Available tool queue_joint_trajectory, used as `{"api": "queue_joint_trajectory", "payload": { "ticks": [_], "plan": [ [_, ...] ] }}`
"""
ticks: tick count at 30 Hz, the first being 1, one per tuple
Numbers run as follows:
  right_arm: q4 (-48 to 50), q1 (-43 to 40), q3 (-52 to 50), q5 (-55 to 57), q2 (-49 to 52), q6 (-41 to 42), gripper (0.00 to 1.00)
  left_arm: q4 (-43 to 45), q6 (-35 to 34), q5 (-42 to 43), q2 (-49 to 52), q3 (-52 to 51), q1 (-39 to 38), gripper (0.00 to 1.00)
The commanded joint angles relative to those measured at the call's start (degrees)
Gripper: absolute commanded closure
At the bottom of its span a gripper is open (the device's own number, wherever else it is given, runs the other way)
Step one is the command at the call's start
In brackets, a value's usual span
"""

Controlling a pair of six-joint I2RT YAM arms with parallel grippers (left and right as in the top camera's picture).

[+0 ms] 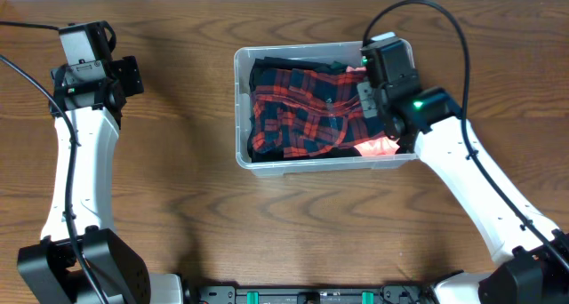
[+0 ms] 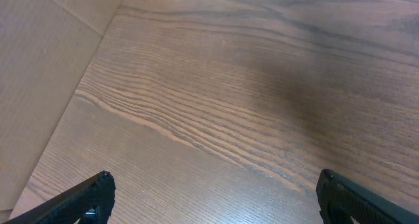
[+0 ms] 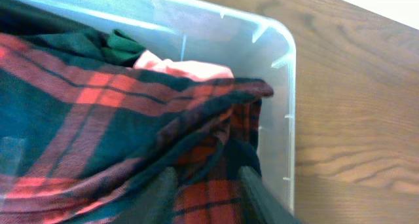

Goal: Pack container
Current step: 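Press the plaid shirt down into the bin's right side with the right gripper, then tuck the plaid shirt's top edge into the bin with the right gripper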

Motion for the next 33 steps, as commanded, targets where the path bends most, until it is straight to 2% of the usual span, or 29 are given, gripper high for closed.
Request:
{"api": "queue_joint_trajectory", "payload": {
  "ticks": [1,4,5,11,19,25,29,33],
  "plan": [
    [0.85,-2.01,-4.02,-6.34,2.80,-1.11,0.84,-0.20,-0.55,-0.70,0.22,0.09,0.13,0.02],
    [1.86,-2.49,-8.28,-9.81,5.55,-1.03,0.98,-0.20,-0.55,-0.70,0.24,0.09,0.13,0.02],
    [1.79,-2.47,-9.60,-10.49,6.51,-0.72,0.99,-0.20,-0.55,-0.70,0.22,0.09,0.13,0.02],
    [1.79,-2.03,-12.31,-10.32,8.55,0.63,0.99,-0.20,-0.55,-0.70,0.24,0.09,0.13,0.02],
    [2.38,-1.97,-1.44,-8.31,0.37,-0.48,0.99,-0.20,-0.55,-0.70,0.22,0.09,0.13,0.02],
    [5.75,0.44,8.35,-14.62,-3.91,-1.16,0.99,-0.20,-0.55,-0.70,0.24,0.09,0.13,0.02],
    [10.78,2.16,8.66,-21.97,-3.41,-1.11,0.99,-0.20,-0.55,-0.70,0.24,0.09,0.13,0.02],
    [11.45,4.07,7.93,-26.60,0.24,-1.11,0.99,-0.20,-0.55,-0.70,0.22,0.09,0.13,0.02]
  ]
}}
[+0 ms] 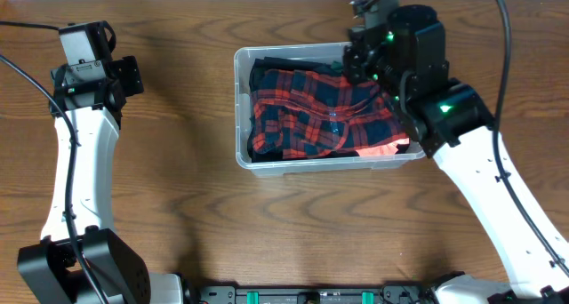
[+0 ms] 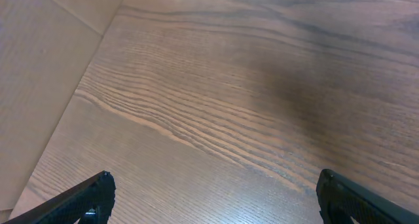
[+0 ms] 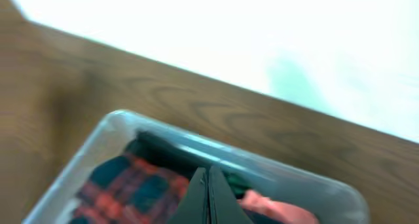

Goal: Pack container
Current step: 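Tuck the plaid shirt's top edge into the bin with the right gripper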

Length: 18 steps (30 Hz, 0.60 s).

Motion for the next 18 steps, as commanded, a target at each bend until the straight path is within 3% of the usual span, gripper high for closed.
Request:
{"api": "queue_joint_trajectory", "payload": {
  "ticks": [1,11,18],
  "plan": [
    [-0.46,2.05,-1.66,-6.82,5.86,-0.70,0.99,-0.20,-0.52,-0.70,0.24,0.07,0.13,0.02],
    [-3.30,7.02,-3.26,-10.08,21.90,-1.31,0.99,-0.20,-0.52,-0.70,0.22,0.07,0.13,0.02],
    [-3.06,5.42,-2.43,-9.88,17.73,-1.31,0.99,-0.20,-0.52,-0.70,0.22,0.07,0.13,0.02]
  ]
}}
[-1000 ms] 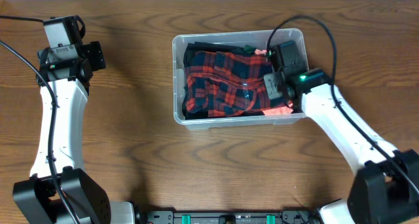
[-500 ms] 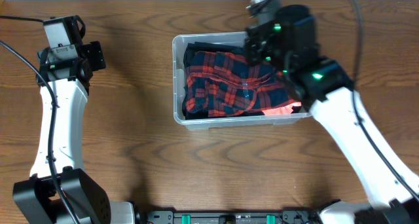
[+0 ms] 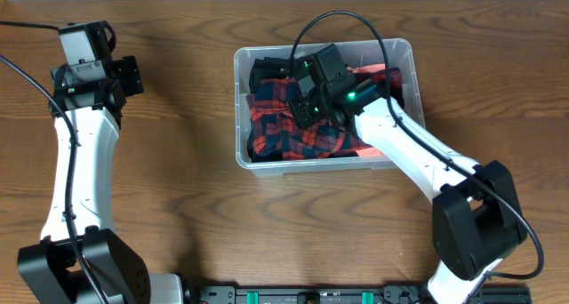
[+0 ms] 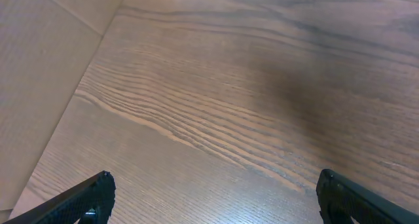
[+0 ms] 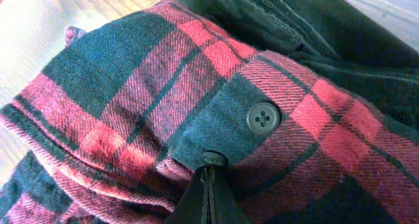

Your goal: Pack container

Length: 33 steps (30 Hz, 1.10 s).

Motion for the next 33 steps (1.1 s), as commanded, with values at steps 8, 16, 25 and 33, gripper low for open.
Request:
{"api": "queue_joint_trajectory", "payload": {
  "ticks": [8,16,25,33],
  "plan": [
    [-4.13,-8.94,0.76,-1.03,-22.53,-0.87,0.65,-0.20,-0.55,-0.70,0.22,0.07,0.13,0.02],
    [-12.66,-11.78,0.76,-1.03,-39.08,-0.90,0.01,-0.20,-0.55,-0.70,0.22,0.07,0.13,0.02],
    [-16.61,-11.72,0.76,-1.03,-48.81,-0.90,0.01,-0.20,-0.55,-0.70,0.24,0.07,0.13,0.02],
    [-22.69,-11.72,0.76,-0.15,-49.88,-0.94,0.01,-0.20,-0.55,-0.70,0.22,0.07,0.13,0.02]
  ]
}}
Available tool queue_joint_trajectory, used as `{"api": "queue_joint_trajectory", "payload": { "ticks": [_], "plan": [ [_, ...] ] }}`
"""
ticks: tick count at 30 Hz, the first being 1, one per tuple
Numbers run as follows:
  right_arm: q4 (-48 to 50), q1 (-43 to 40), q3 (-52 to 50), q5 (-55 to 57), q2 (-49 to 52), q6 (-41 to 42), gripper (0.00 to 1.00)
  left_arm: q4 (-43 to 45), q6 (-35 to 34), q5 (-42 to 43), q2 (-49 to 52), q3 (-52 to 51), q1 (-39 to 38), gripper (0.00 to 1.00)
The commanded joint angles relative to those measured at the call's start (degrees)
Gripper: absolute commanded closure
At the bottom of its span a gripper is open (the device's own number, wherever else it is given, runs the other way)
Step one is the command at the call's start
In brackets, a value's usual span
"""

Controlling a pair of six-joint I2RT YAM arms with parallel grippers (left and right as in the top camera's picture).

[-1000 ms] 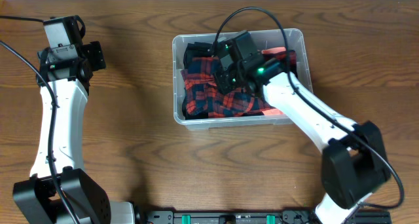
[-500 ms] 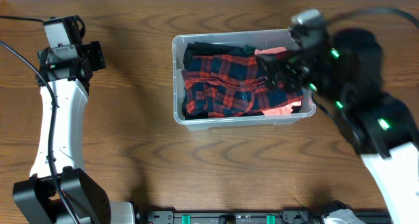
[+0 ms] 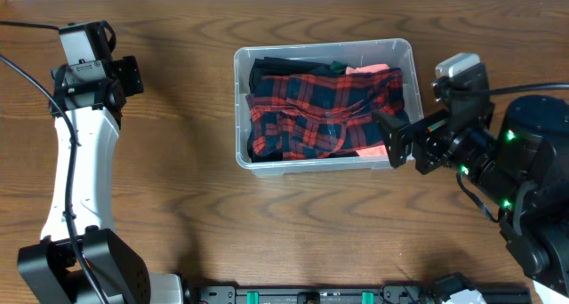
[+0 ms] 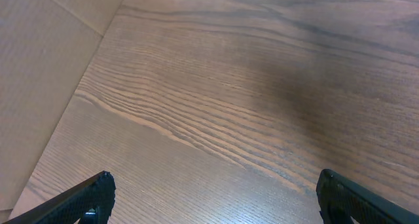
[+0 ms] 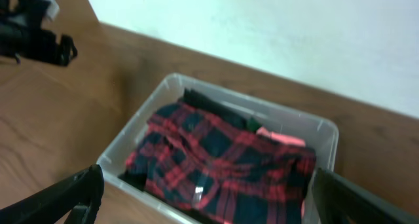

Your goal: Pack container

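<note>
A clear plastic container (image 3: 238, 108) stands at the table's middle back. A red and dark plaid shirt (image 3: 320, 113) fills most of it, lying over dark garments (image 3: 276, 71) and a pink cloth (image 3: 373, 149). My right gripper (image 3: 407, 146) hovers high just right of the container, open and holding nothing. From its wrist the container (image 5: 327, 129) and shirt (image 5: 222, 158) lie ahead, between the spread fingers of the right gripper (image 5: 209, 198). My left gripper (image 3: 124, 76) is far to the left, open over bare wood (image 4: 216, 198).
The wooden table (image 3: 178, 215) spreads around the container. A pale wall (image 5: 275, 27) rises behind the table's back edge. The left arm (image 3: 80, 153) stretches along the left side, and the right arm's bulky body (image 3: 524, 162) is at the right edge.
My right gripper was shut and pressed on the plaid shirt inside the container. It is now open, raised, and outside the container's right end. The left arm has not moved.
First my right gripper's fingers were in the plaid fabric at the container's right end. Then it was shut above the back right corner. After that it was shut on the shirt's middle. Now it is open beside the container, with the shirt lying flatter inside.
</note>
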Motion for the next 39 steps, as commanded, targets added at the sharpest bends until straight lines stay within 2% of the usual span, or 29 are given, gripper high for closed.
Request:
{"api": "queue_joint_trajectory", "payload": {
  "ticks": [1,9,14,24,31,39],
  "plan": [
    [-1.29,-0.26,0.20,1.46,0.11,-0.26,0.01,-0.20,-0.55,-0.70,0.22,0.07,0.13,0.02],
    [-0.37,-0.26,-0.28,9.01,2.56,-0.48,0.01,-0.20,-0.55,-0.70,0.22,0.07,0.13,0.02],
    [5.62,-0.22,-4.66,9.16,-0.52,-2.05,0.01,-0.20,-0.55,-0.70,0.22,0.07,0.13,0.02],
    [25.38,-0.42,-30.18,11.21,-20.48,-3.02,0.01,-0.20,-0.55,-0.70,0.22,0.07,0.13,0.02],
    [37.13,-4.85,-49.79,9.55,-34.32,-2.27,0.01,-0.20,-0.55,-0.70,0.22,0.07,0.13,0.02],
    [50.31,-7.26,-63.84,9.20,-43.50,-2.34,0.01,-0.20,-0.55,-0.70,0.22,0.07,0.13,0.02]
  ]
}}
